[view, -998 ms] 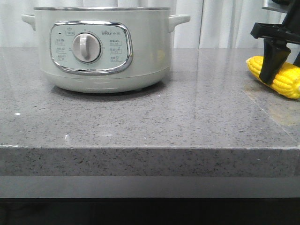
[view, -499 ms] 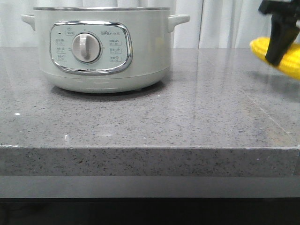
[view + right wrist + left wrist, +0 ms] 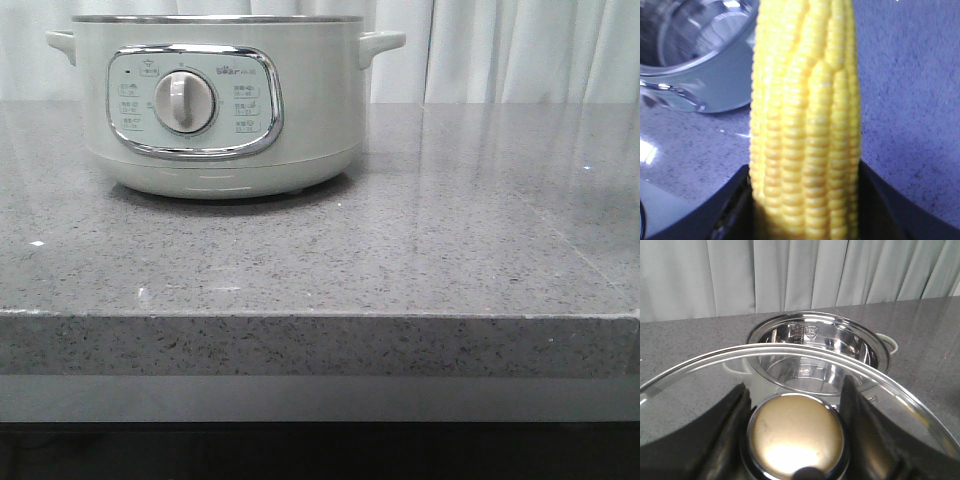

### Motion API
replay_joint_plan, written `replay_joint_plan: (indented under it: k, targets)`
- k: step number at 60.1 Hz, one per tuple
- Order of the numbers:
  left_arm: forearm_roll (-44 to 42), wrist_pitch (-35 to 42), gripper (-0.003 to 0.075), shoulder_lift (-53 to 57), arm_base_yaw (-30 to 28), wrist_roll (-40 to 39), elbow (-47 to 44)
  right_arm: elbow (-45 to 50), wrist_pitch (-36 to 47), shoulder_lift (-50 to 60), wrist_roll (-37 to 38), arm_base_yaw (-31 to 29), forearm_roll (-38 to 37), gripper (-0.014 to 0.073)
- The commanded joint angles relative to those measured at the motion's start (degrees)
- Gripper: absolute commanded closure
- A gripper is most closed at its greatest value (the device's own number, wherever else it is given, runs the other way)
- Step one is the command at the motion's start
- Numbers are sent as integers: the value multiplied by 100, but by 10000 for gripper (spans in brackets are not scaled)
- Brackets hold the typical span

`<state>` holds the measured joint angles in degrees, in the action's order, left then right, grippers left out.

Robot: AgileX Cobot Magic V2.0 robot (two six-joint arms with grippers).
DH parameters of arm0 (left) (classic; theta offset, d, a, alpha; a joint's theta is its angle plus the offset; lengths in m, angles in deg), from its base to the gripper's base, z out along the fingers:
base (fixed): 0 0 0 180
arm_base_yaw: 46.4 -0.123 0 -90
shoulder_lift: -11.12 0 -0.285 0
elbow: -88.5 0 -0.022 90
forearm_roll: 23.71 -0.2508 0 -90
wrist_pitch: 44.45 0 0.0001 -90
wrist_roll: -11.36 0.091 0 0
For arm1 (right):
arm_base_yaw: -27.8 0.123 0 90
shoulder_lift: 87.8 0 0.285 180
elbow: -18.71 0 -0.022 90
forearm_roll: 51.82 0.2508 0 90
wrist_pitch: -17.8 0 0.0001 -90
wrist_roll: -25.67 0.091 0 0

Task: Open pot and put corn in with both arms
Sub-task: 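Close the right gripper on the yellow corn cob and lift it, then carry the corn over the open pot with the right gripper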

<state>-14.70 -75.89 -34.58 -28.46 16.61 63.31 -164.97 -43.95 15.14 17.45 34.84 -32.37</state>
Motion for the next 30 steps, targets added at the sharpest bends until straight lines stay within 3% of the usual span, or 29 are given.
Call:
replay_joint_plan:
  k: [1,13,30]
  targets:
    - [70,847,500,15,-7,-5,233,-194,373,408,-87,5,114,295]
    - [70,847,500,15,-7,-5,233,-194,798,483,-535,5,321,295]
    - [70,847,500,15,-7,-5,233,-688,954,-98,-1285,76,1407,295]
